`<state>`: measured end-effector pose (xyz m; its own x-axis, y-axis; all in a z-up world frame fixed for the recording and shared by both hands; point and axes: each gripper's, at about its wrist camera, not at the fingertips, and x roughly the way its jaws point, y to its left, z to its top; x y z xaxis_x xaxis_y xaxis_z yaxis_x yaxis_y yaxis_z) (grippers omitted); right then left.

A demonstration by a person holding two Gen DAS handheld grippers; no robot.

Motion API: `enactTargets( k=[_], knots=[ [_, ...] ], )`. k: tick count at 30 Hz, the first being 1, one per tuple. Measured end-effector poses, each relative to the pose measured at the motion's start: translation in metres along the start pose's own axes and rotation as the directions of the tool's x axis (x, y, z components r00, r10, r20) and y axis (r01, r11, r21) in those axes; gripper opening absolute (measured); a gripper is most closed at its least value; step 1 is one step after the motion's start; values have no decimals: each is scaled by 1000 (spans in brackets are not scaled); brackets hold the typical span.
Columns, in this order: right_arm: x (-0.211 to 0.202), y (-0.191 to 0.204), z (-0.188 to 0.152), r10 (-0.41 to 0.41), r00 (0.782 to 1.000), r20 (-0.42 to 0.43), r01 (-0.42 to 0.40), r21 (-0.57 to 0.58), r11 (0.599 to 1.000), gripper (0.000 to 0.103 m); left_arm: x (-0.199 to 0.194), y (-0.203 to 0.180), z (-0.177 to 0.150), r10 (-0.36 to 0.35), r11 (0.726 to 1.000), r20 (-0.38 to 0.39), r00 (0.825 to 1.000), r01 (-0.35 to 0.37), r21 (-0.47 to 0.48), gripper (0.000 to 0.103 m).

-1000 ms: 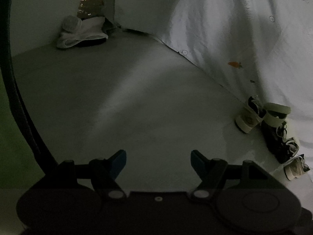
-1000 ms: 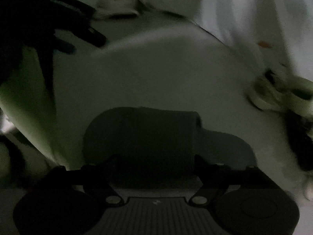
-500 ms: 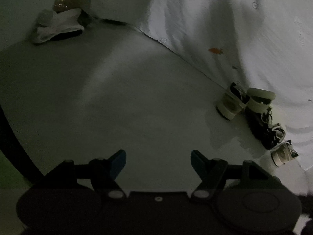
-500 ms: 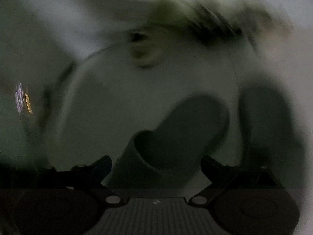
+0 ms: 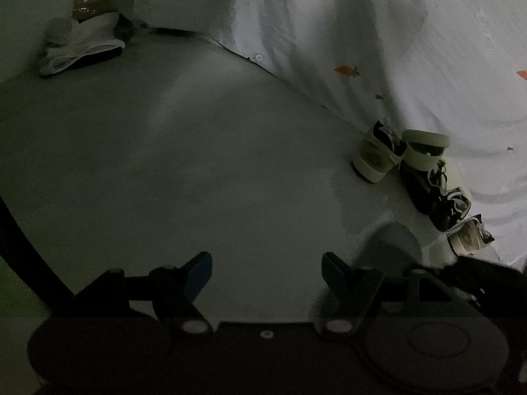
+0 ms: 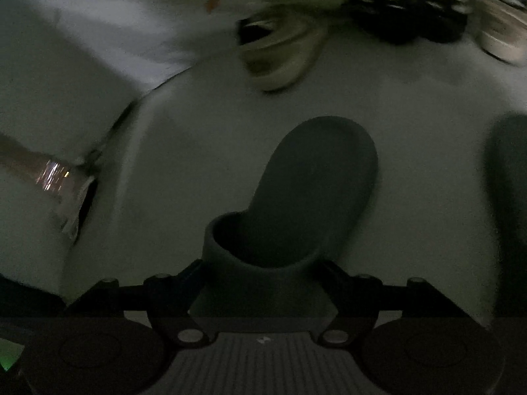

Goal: Organize scattered shoes

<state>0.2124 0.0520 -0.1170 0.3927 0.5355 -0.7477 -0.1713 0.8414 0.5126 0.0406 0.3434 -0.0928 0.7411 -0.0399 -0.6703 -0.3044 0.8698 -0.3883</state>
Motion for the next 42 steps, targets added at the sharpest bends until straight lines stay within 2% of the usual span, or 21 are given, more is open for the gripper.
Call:
enactTargets(
  k=[3,5,6,7,8,10,11,13,16,18,19,21,24,26,27,30,34,37,40,42],
  knots=[
    [13,16,11,31,1000,2,-31,-68,997,77,-4,-2,-1,-1,1000,17,1000,0,11,75],
    [1,21,9,30,999,36,-27,-97,995,78,-5,-4,-1,3,1000,22,1000,-4,19,75],
    [-14,22,8,33,996,78,-24,-125,992,81,-5,-5,-1,5,1000,25,1000,-5,23,75],
    [-25,19,6,23,994,110,-7,-140,990,90,-4,-6,0,0,1000,27,1000,-1,25,75],
    [-47,14,1,-22,984,175,52,-168,984,97,-3,-7,0,-5,1000,29,1000,4,27,75],
    [-77,0,-6,-104,959,262,160,-205,966,98,-1,-9,2,-14,999,32,999,13,30,76],
    [-93,-14,-15,-182,941,286,250,-221,943,99,0,-10,2,-19,999,34,999,18,32,76],
    [-124,-40,-32,-321,887,332,410,-244,879,99,3,-12,3,-29,999,38,999,27,36,76],
    [-139,-78,-51,-394,879,268,452,-209,867,99,6,-15,5,-43,998,43,998,41,41,76],
    [-139,-106,-61,-451,865,219,484,-129,865,99,12,-22,7,-55,997,34,998,53,60,77],
    [-137,-111,-62,-451,867,213,480,-110,870,101,16,-27,8,-63,995,26,998,61,75,77],
    [-130,-124,-64,-398,890,223,416,-36,909,101,20,-36,9,-81,992,18,997,78,103,77],
    [-109,-130,-60,-430,877,215,438,14,899,101,25,-45,10,-124,986,6,992,123,108,78],
    [-97,-117,-57,-463,862,206,485,-69,872,99,25,-46,11,-160,983,3,987,159,91,80],
    [-89,-107,-55,-461,863,208,489,-113,865,98,24,-47,12,-166,982,7,986,165,95,81],
    [-66,-78,-51,-404,897,182,433,-164,887,98,22,-48,12,-141,983,16,990,138,122,82],
    [-32,-41,-40,-380,908,174,412,-217,885,98,20,-41,13,-124,988,23,992,122,93,82],
    [-1,-11,-21,-397,904,156,423,-208,882,98,15,-33,15,-98,992,41,994,95,82,82],
    [11,5,-14,-400,906,141,422,-211,882,98,9,-23,16,-75,996,62,995,72,61,82],
    [22,22,-13,-376,919,121,395,-253,883,98,6,-15,17,-52,998,72,996,49,38,82]
  ],
)
